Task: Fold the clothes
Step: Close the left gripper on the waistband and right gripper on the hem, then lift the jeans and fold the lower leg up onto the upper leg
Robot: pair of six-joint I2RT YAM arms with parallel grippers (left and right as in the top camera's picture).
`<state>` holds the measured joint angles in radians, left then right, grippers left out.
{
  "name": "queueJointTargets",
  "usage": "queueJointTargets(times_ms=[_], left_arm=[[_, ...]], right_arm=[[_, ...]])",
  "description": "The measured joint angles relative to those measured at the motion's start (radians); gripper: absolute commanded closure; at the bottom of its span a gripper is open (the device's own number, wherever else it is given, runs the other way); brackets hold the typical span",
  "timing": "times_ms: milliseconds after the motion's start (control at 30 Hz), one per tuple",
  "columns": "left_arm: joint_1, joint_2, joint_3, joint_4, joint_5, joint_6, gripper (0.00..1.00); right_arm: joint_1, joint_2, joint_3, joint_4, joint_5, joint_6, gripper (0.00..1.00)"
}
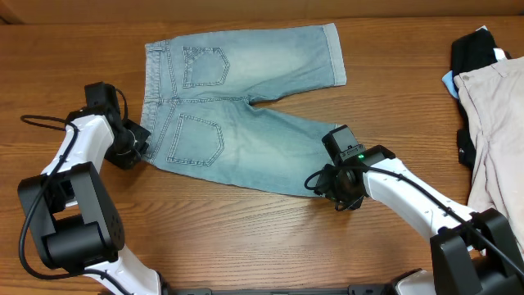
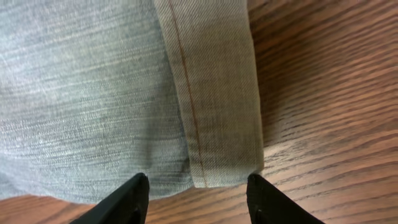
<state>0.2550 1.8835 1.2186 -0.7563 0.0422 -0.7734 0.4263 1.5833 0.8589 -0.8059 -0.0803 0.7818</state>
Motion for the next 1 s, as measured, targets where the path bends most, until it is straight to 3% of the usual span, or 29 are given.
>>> queueJointTargets(times_ms=[200,300,433,467,633,767,1000], left_arm=[[0.0,0.0,0.0,-0.007,0.0,0.015,0.96],[0.0,0.0,0.0,-0.018,0.0,0.018,0.96],[0.0,0.0,0.0,-0.032,0.004,0.019,0.96],[0.0,0.0,0.0,-0.033,0.005,0.023,0.96],[0.0,0.0,0.002,-0.061,0.016,0.078,0.96],[-0.008,0.0,0.047,-0.188,0.041,0.132,0.96],[-0.018,-0.011,0.332,-0.456,0.076,0.228,0.96]], right_arm=[[0.0,0.0,-0.056,0.051,0.043,0.018,0.51],[0.0,-0.002,-0.074,0.07,0.049,0.032,0.65],[0.001,-0.002,-0.077,0.085,0.055,0.04,0.94],[0.003,-0.002,-0.077,0.087,0.055,0.047,0.96],[0.0,-0.005,-0.051,0.009,0.095,0.052,0.96],[-0.041,-0.005,0.039,-0.141,0.15,0.048,0.96],[-0.149,-0.047,0.36,-0.343,0.177,-0.058,0.96]])
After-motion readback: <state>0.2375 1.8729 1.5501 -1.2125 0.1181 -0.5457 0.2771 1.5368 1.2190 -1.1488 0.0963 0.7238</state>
